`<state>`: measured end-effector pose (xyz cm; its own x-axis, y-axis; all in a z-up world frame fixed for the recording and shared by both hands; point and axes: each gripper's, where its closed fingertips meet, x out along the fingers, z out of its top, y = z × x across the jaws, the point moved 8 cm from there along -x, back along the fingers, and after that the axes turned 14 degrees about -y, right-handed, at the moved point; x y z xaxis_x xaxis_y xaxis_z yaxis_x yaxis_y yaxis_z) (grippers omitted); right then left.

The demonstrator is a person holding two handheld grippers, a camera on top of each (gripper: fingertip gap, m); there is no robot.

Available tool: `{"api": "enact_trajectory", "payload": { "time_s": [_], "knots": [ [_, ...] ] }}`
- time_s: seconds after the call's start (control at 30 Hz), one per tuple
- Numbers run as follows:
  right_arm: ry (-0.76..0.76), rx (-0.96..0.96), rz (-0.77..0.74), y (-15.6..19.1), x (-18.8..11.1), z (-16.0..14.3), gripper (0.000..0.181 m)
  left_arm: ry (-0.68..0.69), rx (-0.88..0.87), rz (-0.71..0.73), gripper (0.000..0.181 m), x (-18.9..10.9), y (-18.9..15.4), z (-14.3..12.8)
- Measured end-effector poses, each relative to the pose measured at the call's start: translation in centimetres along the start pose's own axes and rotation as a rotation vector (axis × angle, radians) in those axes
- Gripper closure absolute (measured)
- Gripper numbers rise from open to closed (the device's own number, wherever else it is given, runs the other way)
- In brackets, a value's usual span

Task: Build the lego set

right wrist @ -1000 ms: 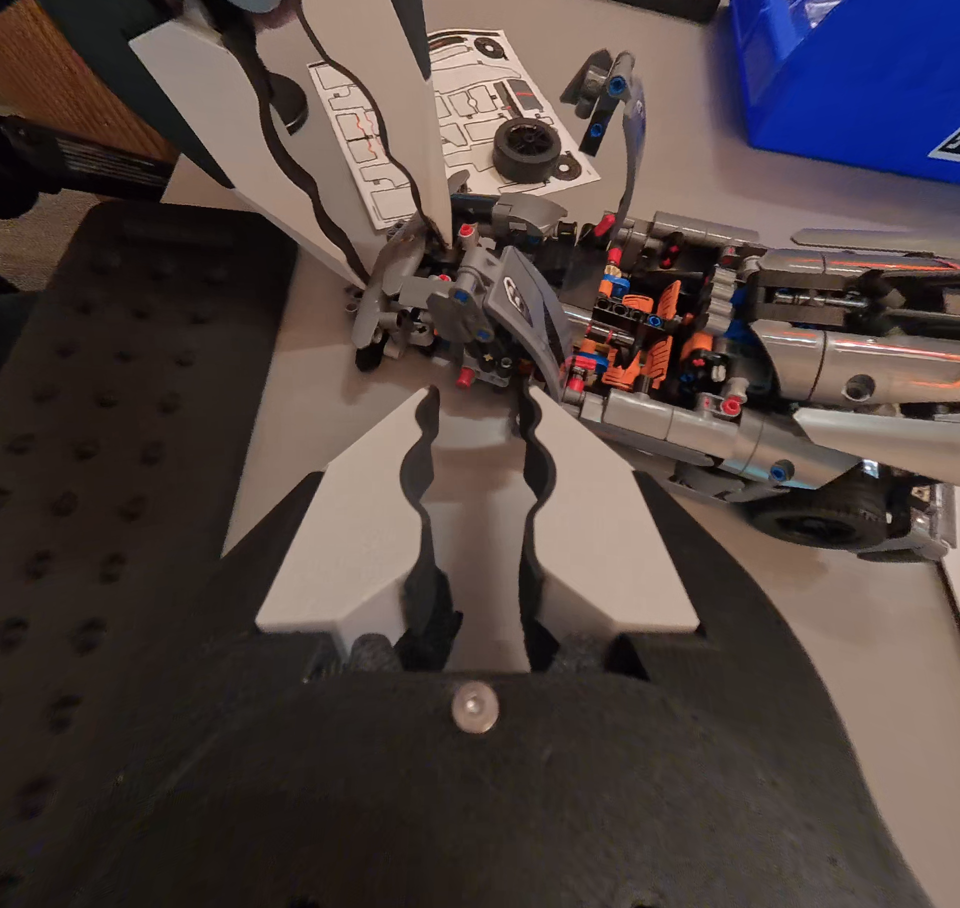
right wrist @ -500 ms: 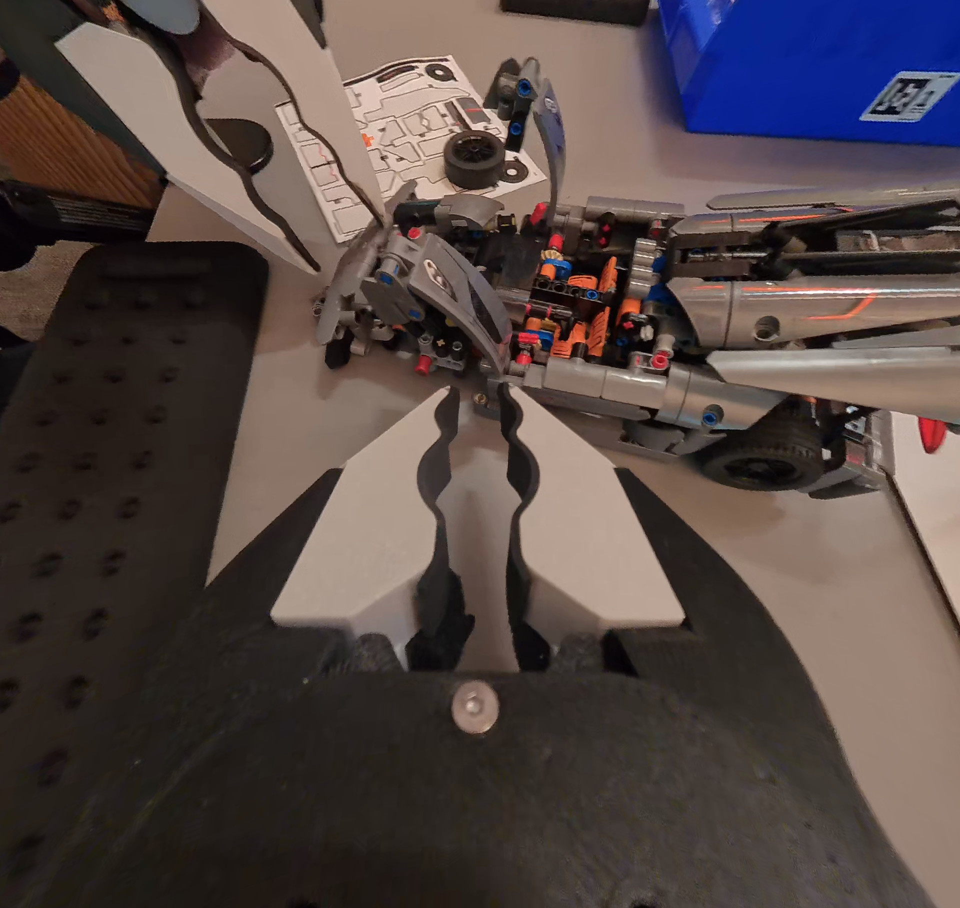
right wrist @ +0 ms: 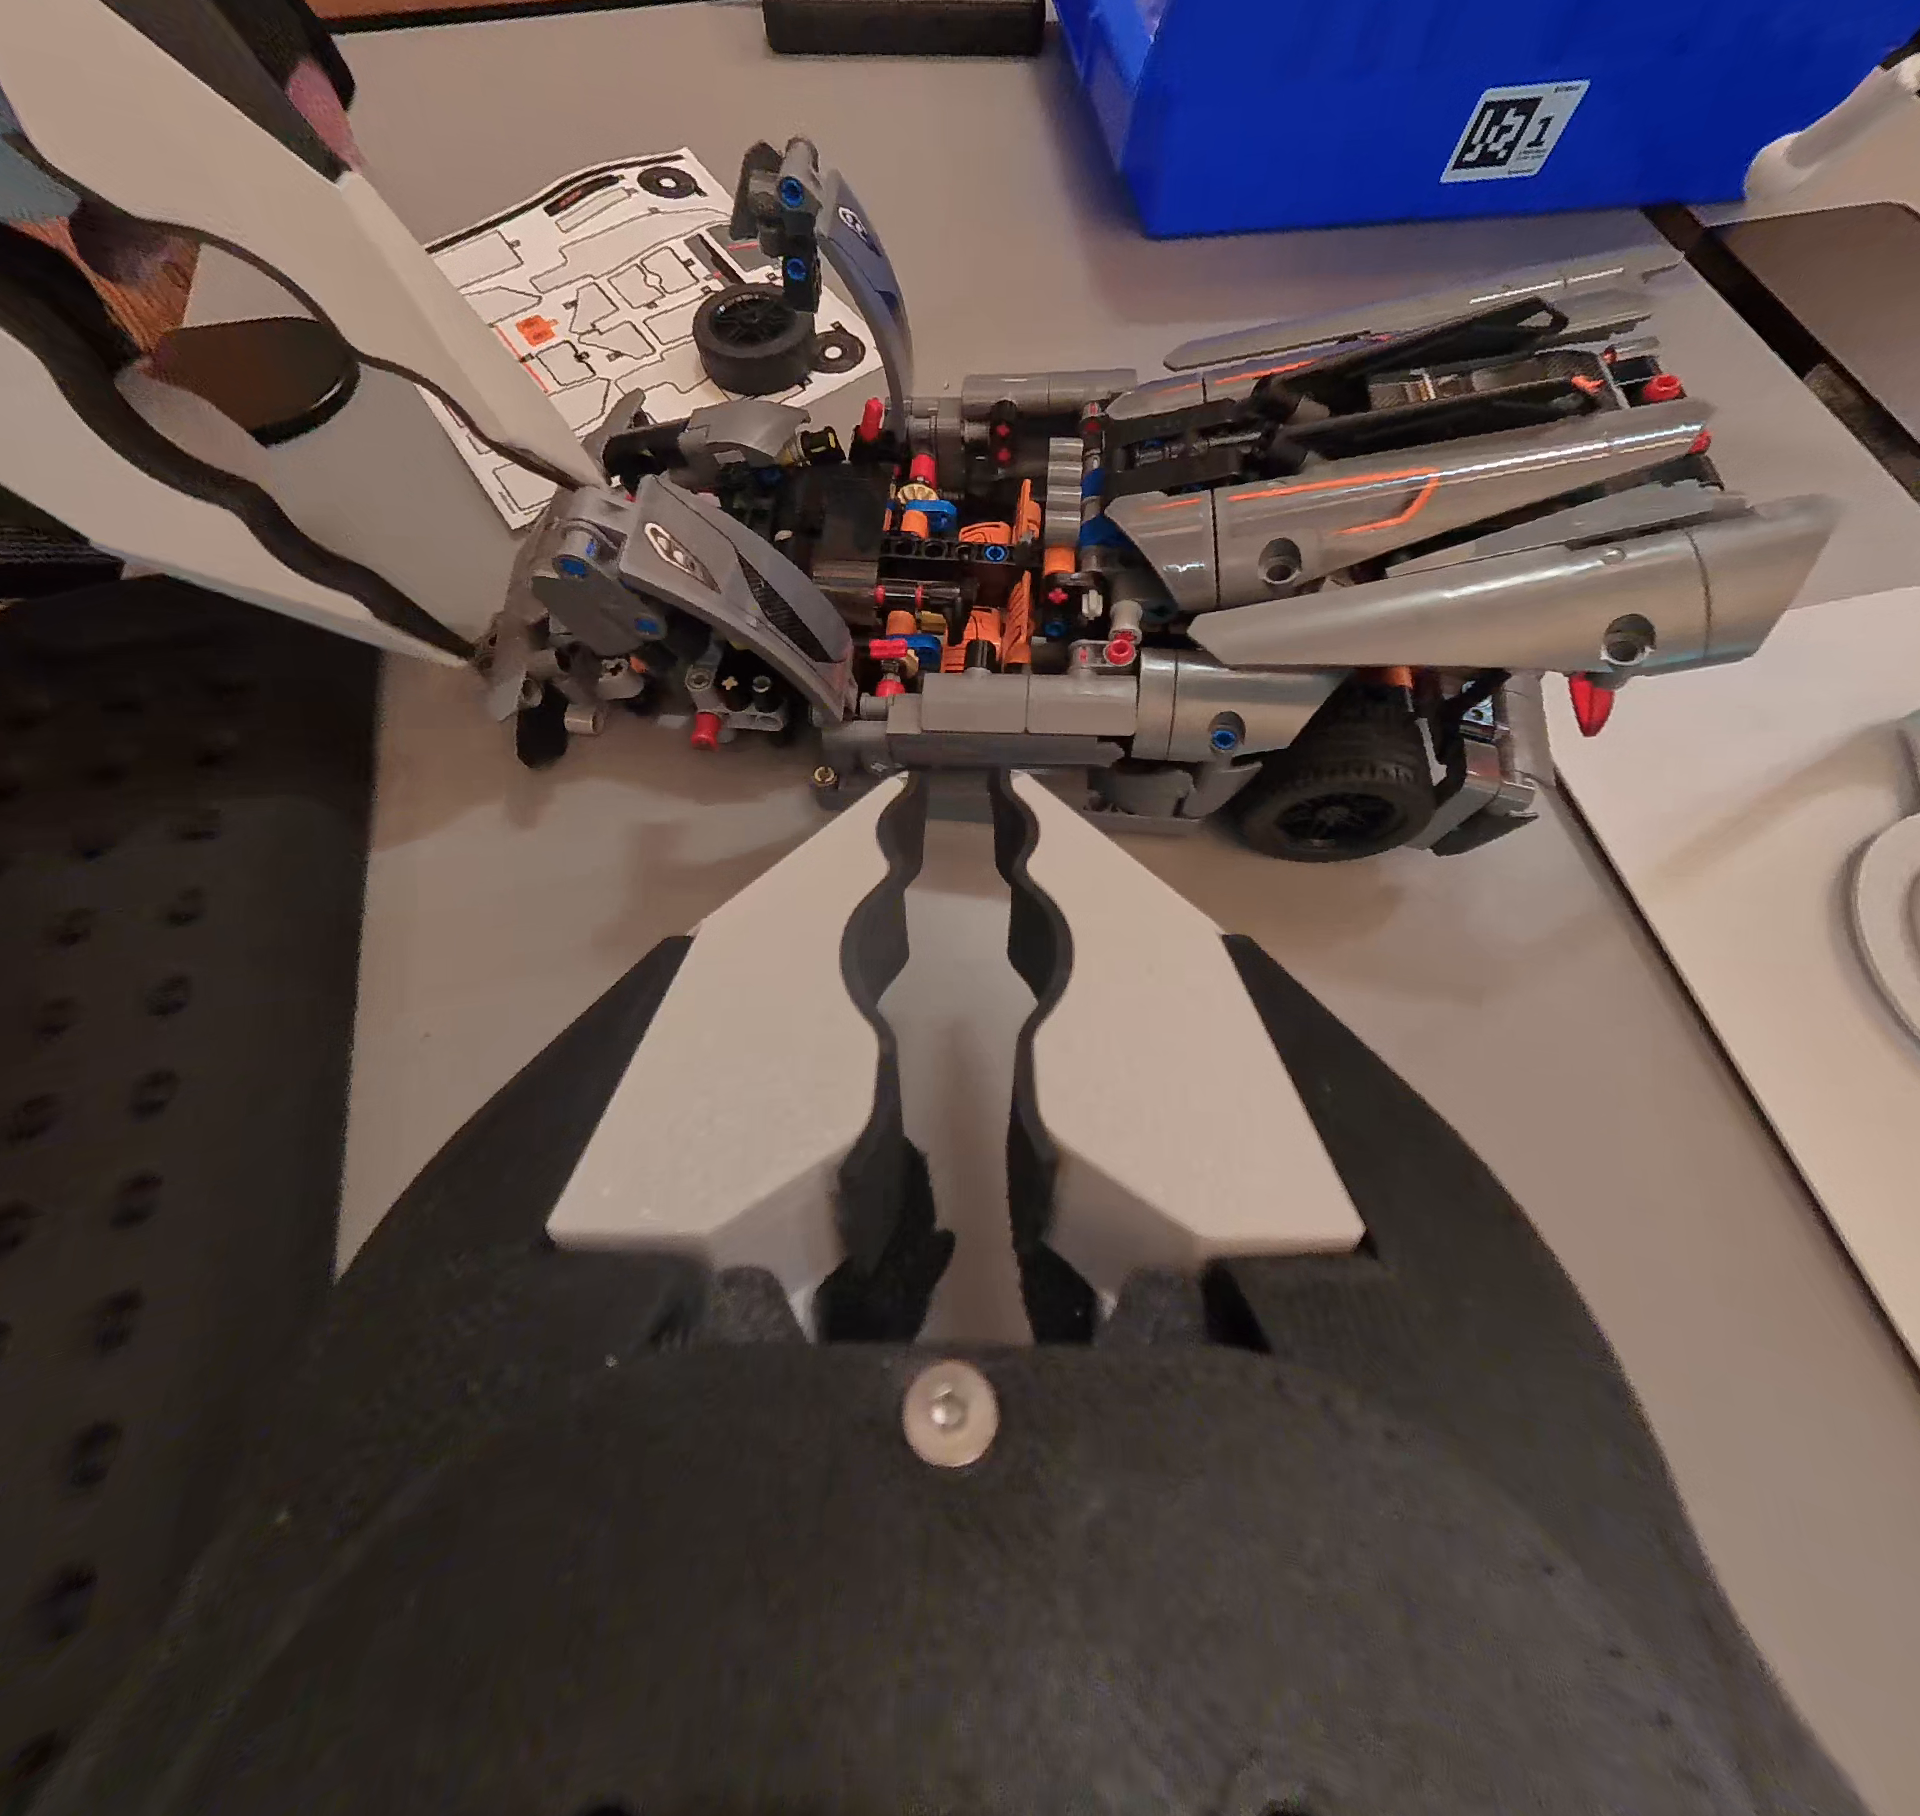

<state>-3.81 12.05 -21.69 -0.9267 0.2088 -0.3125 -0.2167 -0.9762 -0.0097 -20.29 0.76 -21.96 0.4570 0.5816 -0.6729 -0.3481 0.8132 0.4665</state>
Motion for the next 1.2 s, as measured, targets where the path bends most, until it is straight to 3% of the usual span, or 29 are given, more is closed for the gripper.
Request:
{"api": "enact_trajectory", "payload": {
  "time_s": [0.33, 0.53, 1.2],
  "knots": [
    [0.006, -0.018, 0.013, 0.5, 0.1, 0.1, 0.17, 0.082, 0.025, 0.018, 0.135, 1.4, -1.1, -0.8],
    [0.007, -0.023, 0.014, 0.6, 0.0, 0.1, 0.17, 0.08, 0.043, 0.057, 0.151, 1.5, -0.9, -0.9],
    [0.017, 0.011, 0.039, 0.6, 0.2, -0.2, 0.168, 0.187, 0.104, 0.025, 0.156, 1.3, 0.5, -0.7]
  ]
}}
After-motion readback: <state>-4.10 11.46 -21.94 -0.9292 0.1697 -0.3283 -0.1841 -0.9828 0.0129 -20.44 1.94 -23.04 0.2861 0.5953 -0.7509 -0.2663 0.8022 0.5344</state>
